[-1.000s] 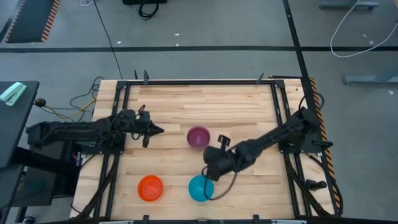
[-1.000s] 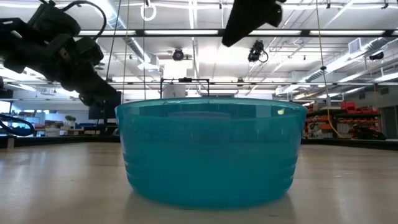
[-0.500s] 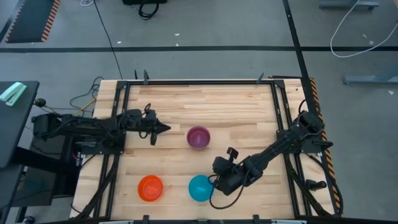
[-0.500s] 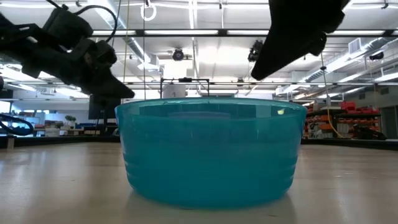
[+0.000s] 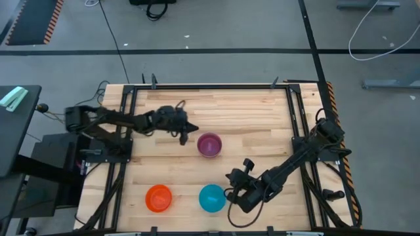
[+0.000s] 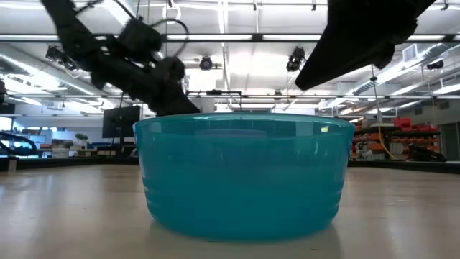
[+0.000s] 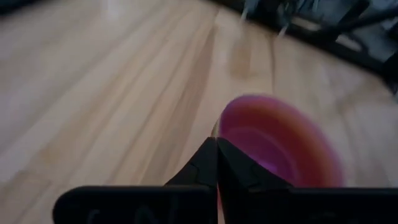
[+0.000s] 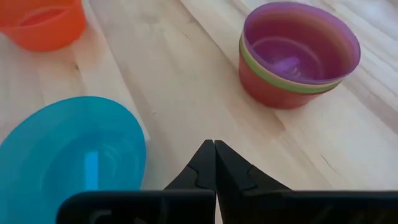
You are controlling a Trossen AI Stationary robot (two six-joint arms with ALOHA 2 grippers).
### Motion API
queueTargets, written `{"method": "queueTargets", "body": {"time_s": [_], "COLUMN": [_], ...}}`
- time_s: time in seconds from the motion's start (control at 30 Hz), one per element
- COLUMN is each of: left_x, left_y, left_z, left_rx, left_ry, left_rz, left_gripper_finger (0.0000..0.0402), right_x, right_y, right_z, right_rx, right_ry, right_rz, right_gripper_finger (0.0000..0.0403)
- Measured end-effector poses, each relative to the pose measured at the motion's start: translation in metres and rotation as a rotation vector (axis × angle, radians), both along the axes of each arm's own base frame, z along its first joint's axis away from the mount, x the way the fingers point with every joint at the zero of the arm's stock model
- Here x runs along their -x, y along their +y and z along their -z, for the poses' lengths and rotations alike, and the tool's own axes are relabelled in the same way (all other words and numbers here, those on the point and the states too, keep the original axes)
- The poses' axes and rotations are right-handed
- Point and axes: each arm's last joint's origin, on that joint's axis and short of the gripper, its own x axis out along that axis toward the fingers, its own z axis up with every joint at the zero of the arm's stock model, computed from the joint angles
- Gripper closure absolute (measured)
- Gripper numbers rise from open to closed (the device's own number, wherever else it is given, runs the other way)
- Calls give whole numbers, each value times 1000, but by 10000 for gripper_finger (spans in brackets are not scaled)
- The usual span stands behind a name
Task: Nest bowls inside each other
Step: Adjust the stacked bowls
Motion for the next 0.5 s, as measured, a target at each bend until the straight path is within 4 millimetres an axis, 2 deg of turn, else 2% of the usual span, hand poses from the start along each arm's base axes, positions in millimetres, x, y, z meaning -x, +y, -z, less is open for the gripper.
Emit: {"method": "queueTargets", "body": {"time_s": [0.2,0.37,0.5], "left_x": [-20,-27,-29], "left_y": [6,5,-1], "left_z": [25,34,38], "left_rx": [34,89,97], "left_ry": [91,109,122], "left_rz": [40,120,149], "left_gripper_finger": [382,395,387], "right_x": [11,18,19], "right_y": [15,24,24], "right_z": [-1,-1,-1], "right_rx": [1,4,-6], "right_ry": [-39,-68,-77], "right_rz": [-13,-15,-3], "right_gripper_finger": [401,401,401]}}
